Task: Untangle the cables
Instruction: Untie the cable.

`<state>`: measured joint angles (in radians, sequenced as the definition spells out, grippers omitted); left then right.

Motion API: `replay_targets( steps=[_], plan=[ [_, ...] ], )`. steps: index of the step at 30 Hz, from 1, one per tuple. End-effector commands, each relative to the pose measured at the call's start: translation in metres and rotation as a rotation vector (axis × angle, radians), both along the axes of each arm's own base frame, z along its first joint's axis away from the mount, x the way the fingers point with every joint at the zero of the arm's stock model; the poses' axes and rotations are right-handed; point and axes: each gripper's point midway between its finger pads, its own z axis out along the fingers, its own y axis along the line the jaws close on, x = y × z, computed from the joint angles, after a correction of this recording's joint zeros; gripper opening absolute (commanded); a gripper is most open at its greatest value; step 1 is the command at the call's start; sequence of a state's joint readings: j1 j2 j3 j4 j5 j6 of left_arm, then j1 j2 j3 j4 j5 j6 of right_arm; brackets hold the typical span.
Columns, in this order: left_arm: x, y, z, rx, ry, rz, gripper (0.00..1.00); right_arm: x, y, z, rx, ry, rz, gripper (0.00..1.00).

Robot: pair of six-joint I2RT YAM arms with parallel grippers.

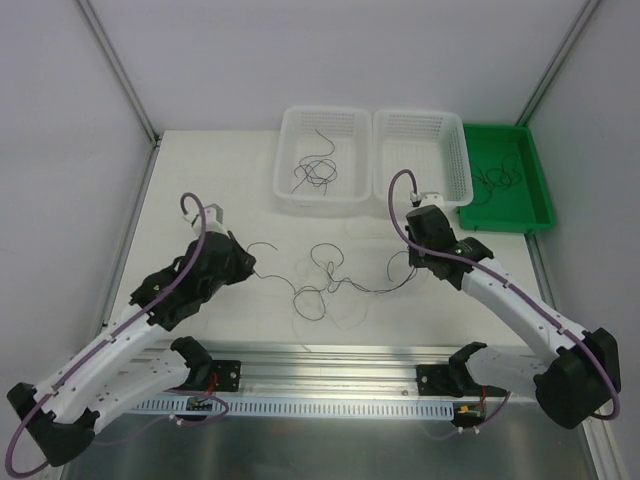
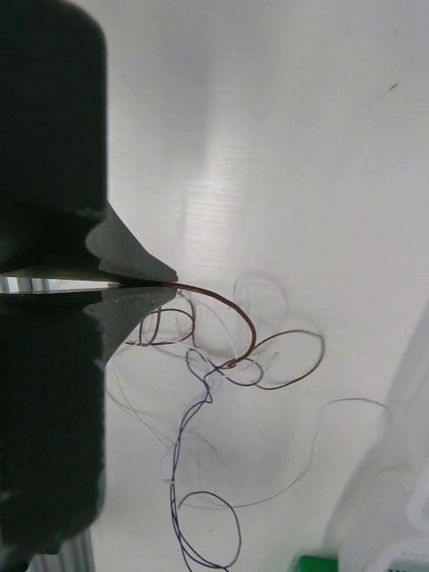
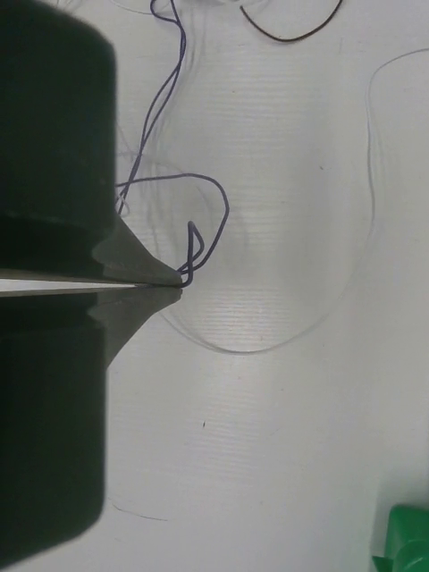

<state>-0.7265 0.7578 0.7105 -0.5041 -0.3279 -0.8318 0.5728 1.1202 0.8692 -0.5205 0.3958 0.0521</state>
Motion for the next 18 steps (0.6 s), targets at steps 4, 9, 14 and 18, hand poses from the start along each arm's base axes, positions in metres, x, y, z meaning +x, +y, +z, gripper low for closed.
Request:
replay_targets(
  steps=[4,9,14,18],
  plan=[
    [-0.006,0.060,0.097,0.160,-0.201,0.042,0.00,-0.006,0.000,-0.030,-0.004,0.124,-0.004,0.01],
    [-0.012,0.106,0.150,0.268,-0.312,0.173,0.00,-0.010,0.008,-0.046,0.005,0.181,0.026,0.01],
    [-0.018,0.117,0.185,0.274,-0.369,0.182,0.00,-0.011,0.020,-0.043,0.019,0.183,0.077,0.16],
    [-0.013,0.097,0.180,0.259,-0.336,0.106,0.00,-0.012,0.038,-0.022,0.028,0.124,0.152,0.42]
  ],
)
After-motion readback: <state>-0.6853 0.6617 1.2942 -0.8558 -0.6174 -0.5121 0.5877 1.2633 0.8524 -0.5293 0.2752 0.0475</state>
